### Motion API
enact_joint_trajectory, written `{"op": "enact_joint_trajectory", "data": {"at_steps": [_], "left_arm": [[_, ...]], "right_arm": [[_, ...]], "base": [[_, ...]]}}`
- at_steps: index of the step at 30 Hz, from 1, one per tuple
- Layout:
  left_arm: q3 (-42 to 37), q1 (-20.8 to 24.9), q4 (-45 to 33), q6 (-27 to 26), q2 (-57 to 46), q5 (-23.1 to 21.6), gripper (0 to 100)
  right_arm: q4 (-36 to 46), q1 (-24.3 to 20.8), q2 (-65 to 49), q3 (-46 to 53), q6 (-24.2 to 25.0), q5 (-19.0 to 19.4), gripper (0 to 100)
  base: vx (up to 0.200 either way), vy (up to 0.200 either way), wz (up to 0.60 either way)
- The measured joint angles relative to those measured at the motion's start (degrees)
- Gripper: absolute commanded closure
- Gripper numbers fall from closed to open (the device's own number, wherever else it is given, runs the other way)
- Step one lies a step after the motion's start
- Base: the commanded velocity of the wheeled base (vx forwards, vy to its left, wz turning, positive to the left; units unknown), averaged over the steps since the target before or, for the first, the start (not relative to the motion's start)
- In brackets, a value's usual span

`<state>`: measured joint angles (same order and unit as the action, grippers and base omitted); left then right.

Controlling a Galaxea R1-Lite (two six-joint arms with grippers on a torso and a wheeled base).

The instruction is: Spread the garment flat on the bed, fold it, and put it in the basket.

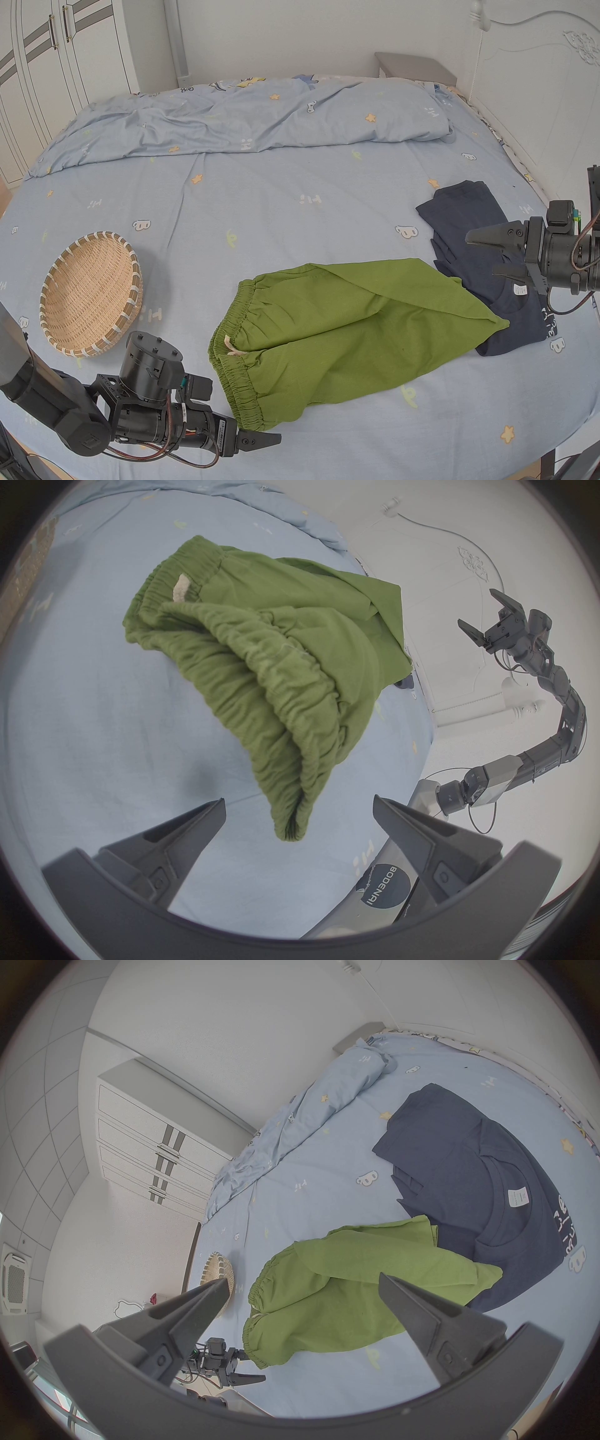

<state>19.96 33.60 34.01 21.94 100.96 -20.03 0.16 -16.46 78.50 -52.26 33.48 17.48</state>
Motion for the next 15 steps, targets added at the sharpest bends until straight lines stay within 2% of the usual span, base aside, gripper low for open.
{"op": "enact_joint_trajectory", "data": {"at_steps": [7,8,15], "left_arm": [[1.05,-0.13,0.01,0.06,1.74,0.06,0],[1.26,-0.20,0.26,0.09,1.90,0.06,100],[1.15,-0.37,5.71,1.69,2.43,1.17,100]], "right_arm": [[0.00,-0.05,-0.11,0.06,0.00,-0.02,0],[-0.02,0.00,-0.11,0.06,0.00,0.00,0],[-0.02,0.04,-0.11,0.06,0.00,-0.02,0]], "base": [[0.000,0.000,0.00],[0.000,0.000,0.00],[0.000,0.000,0.00]]}}
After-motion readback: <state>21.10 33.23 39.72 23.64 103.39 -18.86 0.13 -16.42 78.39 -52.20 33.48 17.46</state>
